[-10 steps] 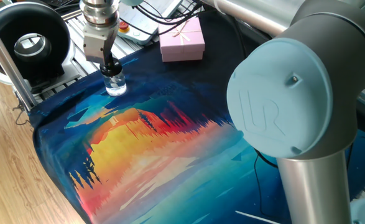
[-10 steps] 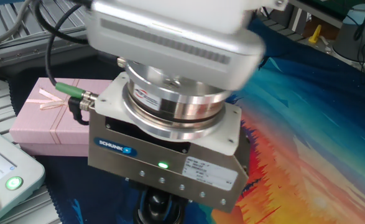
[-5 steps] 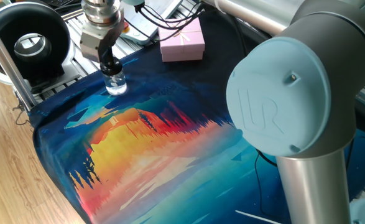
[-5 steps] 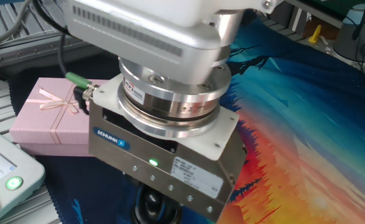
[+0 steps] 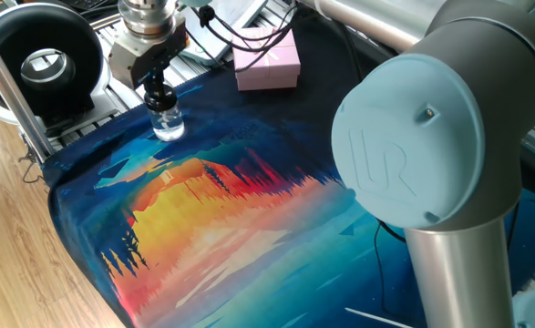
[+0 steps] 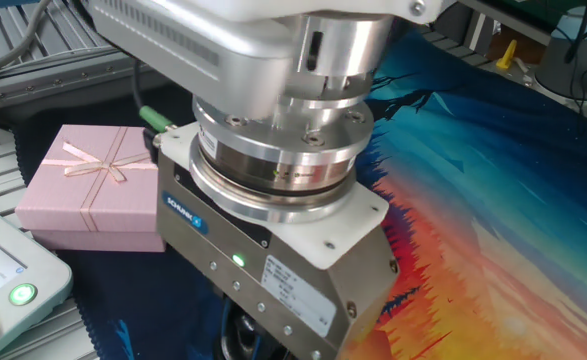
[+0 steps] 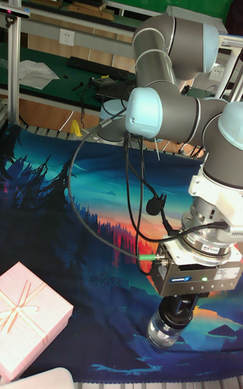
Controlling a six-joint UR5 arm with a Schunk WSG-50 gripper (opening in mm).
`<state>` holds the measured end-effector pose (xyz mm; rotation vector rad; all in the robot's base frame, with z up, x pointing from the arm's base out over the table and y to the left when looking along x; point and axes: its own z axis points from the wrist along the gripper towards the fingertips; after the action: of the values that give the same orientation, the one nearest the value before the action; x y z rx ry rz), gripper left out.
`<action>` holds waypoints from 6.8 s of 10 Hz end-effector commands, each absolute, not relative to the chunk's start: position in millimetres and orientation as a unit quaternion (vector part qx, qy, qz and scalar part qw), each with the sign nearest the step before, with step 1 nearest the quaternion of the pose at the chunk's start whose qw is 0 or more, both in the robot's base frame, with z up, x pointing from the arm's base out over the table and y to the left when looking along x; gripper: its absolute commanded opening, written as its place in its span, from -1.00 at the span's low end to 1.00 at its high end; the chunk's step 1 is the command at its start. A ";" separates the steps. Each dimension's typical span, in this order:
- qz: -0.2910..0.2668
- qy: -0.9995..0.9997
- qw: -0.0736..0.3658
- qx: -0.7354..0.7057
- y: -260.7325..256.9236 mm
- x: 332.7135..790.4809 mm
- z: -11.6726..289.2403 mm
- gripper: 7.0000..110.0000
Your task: Screw the lid onto the jar
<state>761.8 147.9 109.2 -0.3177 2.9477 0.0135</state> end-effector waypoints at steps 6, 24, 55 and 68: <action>0.012 0.985 0.068 -0.161 145.9 752.7 110.2 -0.71; 0.028 0.874 0.146 -0.463 155.3 746.5 115.5 -0.28; 0.043 0.954 0.127 -0.267 140.1 749.7 114.6 -0.28; -0.015 0.905 0.098 -0.413 142.5 772.0 110.3 -0.28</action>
<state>773.4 139.6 115.0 -1.2080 2.6862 -0.0486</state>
